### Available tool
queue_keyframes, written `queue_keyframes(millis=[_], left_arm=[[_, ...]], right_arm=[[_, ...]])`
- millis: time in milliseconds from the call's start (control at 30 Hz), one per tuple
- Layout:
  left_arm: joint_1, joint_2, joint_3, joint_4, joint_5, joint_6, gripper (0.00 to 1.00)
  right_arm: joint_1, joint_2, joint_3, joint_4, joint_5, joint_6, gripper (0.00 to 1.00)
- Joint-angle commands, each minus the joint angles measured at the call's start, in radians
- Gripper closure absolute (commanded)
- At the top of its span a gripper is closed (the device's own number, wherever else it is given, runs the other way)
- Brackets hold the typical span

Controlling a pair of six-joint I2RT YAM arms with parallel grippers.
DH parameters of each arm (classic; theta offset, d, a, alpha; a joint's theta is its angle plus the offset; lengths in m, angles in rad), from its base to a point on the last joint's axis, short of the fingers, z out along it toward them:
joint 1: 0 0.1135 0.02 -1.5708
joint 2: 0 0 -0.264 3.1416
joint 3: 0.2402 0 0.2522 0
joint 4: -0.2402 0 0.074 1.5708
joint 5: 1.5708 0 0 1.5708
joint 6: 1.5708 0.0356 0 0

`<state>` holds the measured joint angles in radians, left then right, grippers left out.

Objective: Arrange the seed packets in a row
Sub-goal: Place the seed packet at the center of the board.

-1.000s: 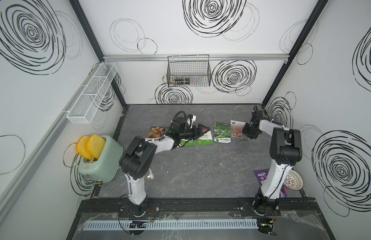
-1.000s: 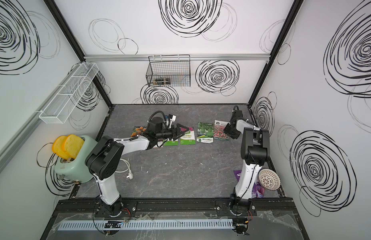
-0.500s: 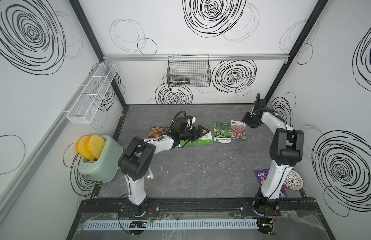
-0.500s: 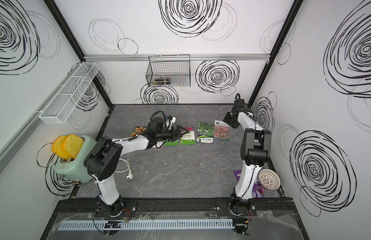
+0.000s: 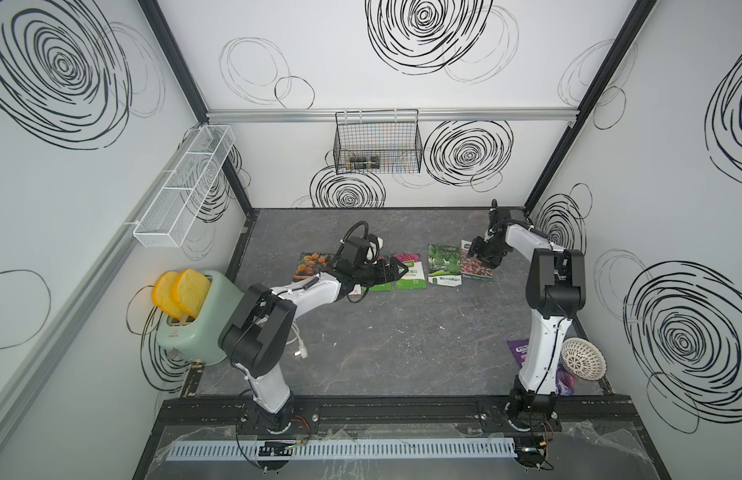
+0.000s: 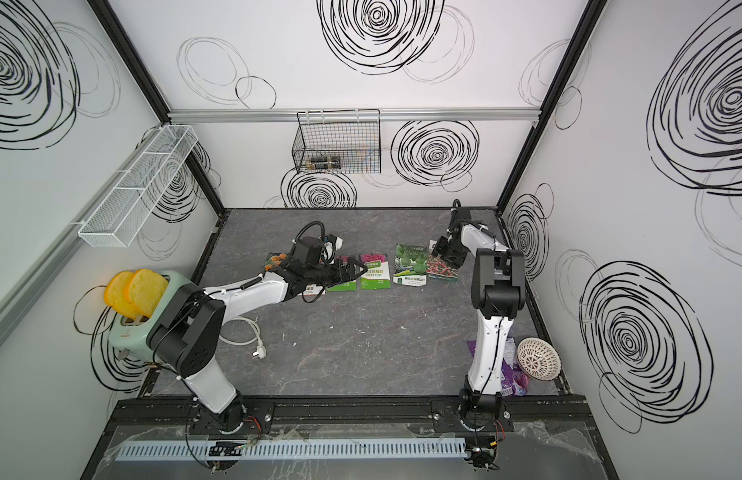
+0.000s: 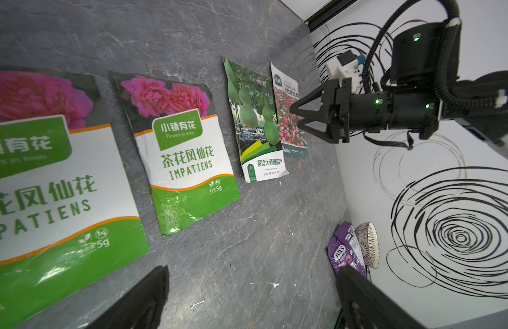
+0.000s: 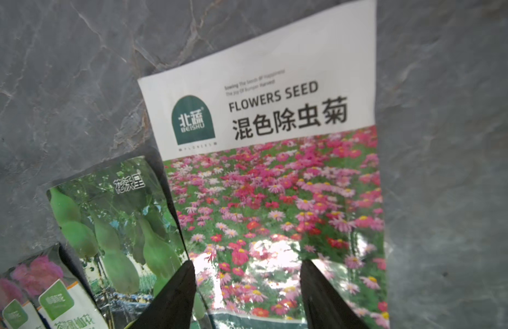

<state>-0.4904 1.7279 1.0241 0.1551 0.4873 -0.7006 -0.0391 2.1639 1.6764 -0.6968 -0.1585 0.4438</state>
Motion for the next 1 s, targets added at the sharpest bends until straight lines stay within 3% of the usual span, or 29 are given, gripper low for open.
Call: queue_keyframes(millis=[0,633,967], left_arm=[[-0.003,-0.039,-0.021,0.001,-0.022,0.041,0.04],[-0.005,-0.041,-0.047,0.044,0.007,0.027,0.04],[-0.01,-0.039,-0.034,0.048,0.01,0.027,0.04]], right_arm=[[0.009,0.032,0.04,-0.086,0.062,-0.053,0.39],[0.034,0.087,0.062,-0.188,0.26,-0.231,0.37],[0.053,0.065,0.086,-0.166,0.274,-0.264,0.31]])
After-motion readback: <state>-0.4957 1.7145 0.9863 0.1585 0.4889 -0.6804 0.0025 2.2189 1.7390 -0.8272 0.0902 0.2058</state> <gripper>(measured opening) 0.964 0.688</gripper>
